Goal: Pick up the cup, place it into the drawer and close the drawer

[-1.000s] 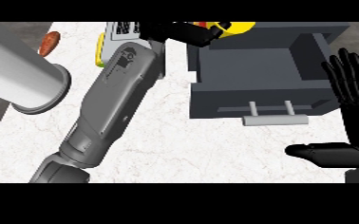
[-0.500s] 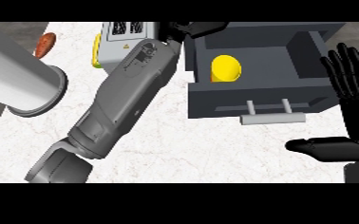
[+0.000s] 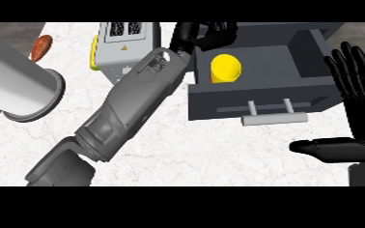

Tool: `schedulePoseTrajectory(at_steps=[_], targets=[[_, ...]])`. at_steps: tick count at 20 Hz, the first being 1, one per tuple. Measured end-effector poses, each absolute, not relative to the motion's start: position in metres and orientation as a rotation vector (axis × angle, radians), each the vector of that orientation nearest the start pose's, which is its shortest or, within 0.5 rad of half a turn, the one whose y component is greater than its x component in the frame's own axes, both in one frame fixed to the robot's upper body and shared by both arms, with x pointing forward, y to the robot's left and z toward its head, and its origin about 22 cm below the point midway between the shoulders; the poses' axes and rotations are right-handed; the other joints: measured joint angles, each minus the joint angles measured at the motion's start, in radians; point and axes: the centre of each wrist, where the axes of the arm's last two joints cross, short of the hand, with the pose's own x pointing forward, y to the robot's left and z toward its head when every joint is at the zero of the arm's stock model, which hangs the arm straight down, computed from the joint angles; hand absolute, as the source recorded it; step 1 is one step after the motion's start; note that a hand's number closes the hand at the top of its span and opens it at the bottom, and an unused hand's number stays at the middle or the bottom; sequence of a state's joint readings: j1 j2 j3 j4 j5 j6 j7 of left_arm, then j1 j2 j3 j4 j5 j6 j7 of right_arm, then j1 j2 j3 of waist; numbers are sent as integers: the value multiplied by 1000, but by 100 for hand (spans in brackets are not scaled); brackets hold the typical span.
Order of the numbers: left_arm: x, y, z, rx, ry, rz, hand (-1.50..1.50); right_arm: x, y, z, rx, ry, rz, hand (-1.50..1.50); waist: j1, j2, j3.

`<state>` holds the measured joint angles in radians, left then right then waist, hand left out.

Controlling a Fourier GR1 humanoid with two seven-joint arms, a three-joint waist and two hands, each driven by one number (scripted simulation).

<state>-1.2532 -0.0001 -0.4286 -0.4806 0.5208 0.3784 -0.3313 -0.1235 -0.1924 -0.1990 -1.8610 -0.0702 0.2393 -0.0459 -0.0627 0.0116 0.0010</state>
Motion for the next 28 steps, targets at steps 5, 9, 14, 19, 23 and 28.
schedulePoseTrajectory(at_steps=[5,9,14,19,23,28], targets=[[424,16,124,-77,-1833,-372,-150,250,-292,118,-28,-2019,273,-150,-18,5,0],[420,16,109,-11,-1799,-433,-150,250,-291,119,-22,-2025,280,-150,-24,6,0],[413,10,103,38,-1829,-436,-150,252,-287,123,-1,-2042,278,-150,-31,8,0],[410,2,116,-16,-1907,-386,-150,249,-286,117,141,-2037,254,150,-18,4,0],[410,-1,125,-75,-1954,-324,-150,243,-287,119,199,-2033,302,150,-3,0,0],[412,-2,138,-117,-1962,-268,-150,229,-297,131,137,-2006,476,150,28,-8,-1]])
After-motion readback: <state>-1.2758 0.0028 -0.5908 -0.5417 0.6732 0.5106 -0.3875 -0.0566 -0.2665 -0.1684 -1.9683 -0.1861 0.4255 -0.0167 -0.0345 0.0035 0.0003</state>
